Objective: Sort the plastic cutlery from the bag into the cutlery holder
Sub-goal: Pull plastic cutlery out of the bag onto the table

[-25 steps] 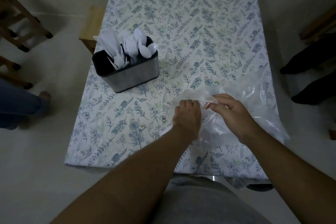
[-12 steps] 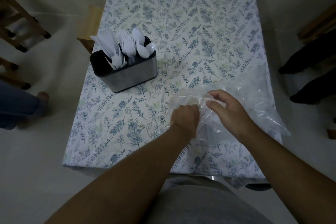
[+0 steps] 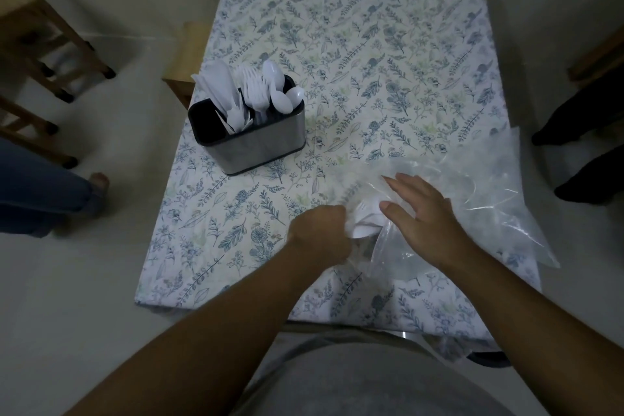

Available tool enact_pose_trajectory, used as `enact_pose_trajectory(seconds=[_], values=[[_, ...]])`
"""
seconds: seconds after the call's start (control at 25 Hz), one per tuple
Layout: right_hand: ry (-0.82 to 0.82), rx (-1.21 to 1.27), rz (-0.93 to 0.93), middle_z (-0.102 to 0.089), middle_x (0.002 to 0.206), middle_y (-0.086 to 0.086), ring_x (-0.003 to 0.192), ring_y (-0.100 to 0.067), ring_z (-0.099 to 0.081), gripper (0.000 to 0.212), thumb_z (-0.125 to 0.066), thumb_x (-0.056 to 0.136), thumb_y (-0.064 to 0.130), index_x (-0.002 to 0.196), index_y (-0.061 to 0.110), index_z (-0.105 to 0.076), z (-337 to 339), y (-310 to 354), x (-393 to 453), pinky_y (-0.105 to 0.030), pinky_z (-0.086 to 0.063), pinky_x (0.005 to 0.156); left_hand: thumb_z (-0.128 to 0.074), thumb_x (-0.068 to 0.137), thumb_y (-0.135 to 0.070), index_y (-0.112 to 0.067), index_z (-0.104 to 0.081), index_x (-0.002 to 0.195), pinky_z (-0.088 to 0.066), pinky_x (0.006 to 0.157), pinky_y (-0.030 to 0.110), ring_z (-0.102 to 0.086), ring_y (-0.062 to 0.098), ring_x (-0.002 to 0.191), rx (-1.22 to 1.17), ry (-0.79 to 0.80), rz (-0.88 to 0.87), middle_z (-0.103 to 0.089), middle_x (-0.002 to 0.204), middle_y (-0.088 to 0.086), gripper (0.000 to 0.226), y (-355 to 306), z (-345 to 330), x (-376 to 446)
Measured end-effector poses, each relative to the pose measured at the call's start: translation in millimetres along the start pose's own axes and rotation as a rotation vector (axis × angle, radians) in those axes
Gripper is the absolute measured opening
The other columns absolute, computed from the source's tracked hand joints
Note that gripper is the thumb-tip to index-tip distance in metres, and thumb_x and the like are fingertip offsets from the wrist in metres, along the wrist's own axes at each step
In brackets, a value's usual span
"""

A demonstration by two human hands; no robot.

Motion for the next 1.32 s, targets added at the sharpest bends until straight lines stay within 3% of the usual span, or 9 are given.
enact_pose_trajectory(seconds=[0.28, 0.52, 0.64, 0.76, 0.88, 1.0, 1.08, 1.2, 1.32], values=[[0.03, -0.404, 0.029, -0.019, 0.17, 0.002, 0.157, -0.018, 0.0, 0.064, -0.048, 0.094, 0.052, 0.155, 0.037, -0.036, -19, 2, 4, -0.047, 0.011, 0.125, -0.062, 0.086, -0.027, -0.022, -0.05, 0.084, -0.04, 0.054, 0.026, -0.055, 0.014, 0.065, -0.263, -0.19, 0.297, -0.056, 0.074, -0.007, 0.013, 88, -6, -48], [-0.01, -0.47, 0.127, -0.015, 0.17, -0.004, 0.156, -0.025, -0.003, 0.062, -0.057, 0.094, 0.033, 0.153, 0.02, -0.044, -40, 22, -4, -0.045, 0.004, 0.126, -0.061, 0.086, -0.018, -0.015, -0.054, 0.095, -0.047, 0.052, 0.027, -0.059, 0.012, 0.068, -0.672, -0.344, 0.6, -0.061, 0.083, 0.0, 0.012, 99, -1, -52], [0.008, -0.46, 0.113, -0.015, 0.17, -0.004, 0.156, -0.025, -0.003, 0.06, -0.056, 0.096, 0.032, 0.153, 0.019, -0.043, -41, 26, -6, -0.045, 0.003, 0.126, -0.068, 0.082, -0.019, -0.01, -0.052, 0.115, -0.05, 0.054, 0.025, -0.062, 0.015, 0.077, -0.664, -0.388, 0.552, -0.06, 0.097, 0.004, 0.038, 93, 3, -38], [-0.006, -0.435, 0.146, -0.018, 0.169, -0.005, 0.156, -0.025, -0.007, 0.061, -0.058, 0.096, 0.036, 0.153, 0.019, -0.044, -43, 28, -10, -0.045, 0.0, 0.126, -0.075, 0.079, -0.027, -0.009, -0.04, 0.14, -0.057, 0.086, 0.04, -0.056, 0.026, 0.11, -0.587, -0.441, 0.504, -0.052, 0.125, 0.009, 0.073, 86, 4, -31], [-0.009, -0.411, 0.155, -0.016, 0.17, -0.004, 0.156, -0.024, -0.006, 0.067, -0.055, 0.097, 0.045, 0.157, 0.021, -0.036, -46, 28, -13, -0.045, -0.001, 0.126, -0.074, 0.081, -0.039, -0.011, -0.022, 0.154, -0.033, 0.115, 0.049, -0.035, 0.029, 0.14, -0.469, -0.476, 0.462, -0.036, 0.151, 0.011, 0.094, 76, 0, -31], [0.032, -0.399, 0.141, -0.009, 0.172, -0.001, 0.157, -0.02, 0.0, 0.072, -0.051, 0.097, 0.054, 0.16, 0.026, -0.028, -50, 26, -12, -0.045, 0.001, 0.127, -0.065, 0.088, -0.043, -0.013, -0.013, 0.159, -0.005, 0.124, 0.045, -0.007, 0.026, 0.154, -0.337, -0.456, 0.39, -0.013, 0.166, 0.009, 0.093, 68, -6, -33], [0.036, -0.361, 0.142, -0.01, 0.172, 0.0, 0.157, -0.02, -0.003, 0.071, -0.053, 0.097, 0.053, 0.158, 0.026, -0.032, -51, 24, -10, -0.045, -0.001, 0.127, -0.062, 0.091, -0.038, -0.016, -0.025, 0.156, -0.006, 0.124, 0.041, -0.01, 0.024, 0.153, -0.301, -0.504, 0.297, -0.02, 0.164, 0.006, 0.078, 61, -7, -36], [-0.01, -0.264, 0.147, -0.019, 0.17, -0.001, 0.156, -0.022, -0.014, 0.064, -0.059, 0.097, 0.047, 0.153, 0.02, -0.044, -46, 22, -9, -0.045, -0.01, 0.127, -0.061, 0.091, -0.025, -0.019, -0.057, 0.127, -0.035, 0.111, 0.039, -0.045, 0.017, 0.125, -0.303, -0.563, 0.048, -0.054, 0.128, -0.001, 0.036, 40, -6, -39], [0.021, -0.035, 0.123, -0.026, 0.167, 0.007, 0.153, -0.016, -0.019, 0.059, -0.055, 0.099, 0.049, 0.151, 0.023, -0.048, -40, 23, -10, -0.043, -0.02, 0.125, -0.05, 0.099, -0.026, -0.014, -0.067, 0.096, -0.048, 0.082, 0.035, -0.058, 0.016, 0.088, -0.662, -0.341, -0.063, -0.064, 0.091, 0.003, 0.022, 17, -15, -38]])
Point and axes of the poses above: each hand's wrist, its own x-axis towards the middle knuckle, its own z-axis out of the back of the hand, y = z × x, the point moved 4 cm from there along x, towards the middle knuckle
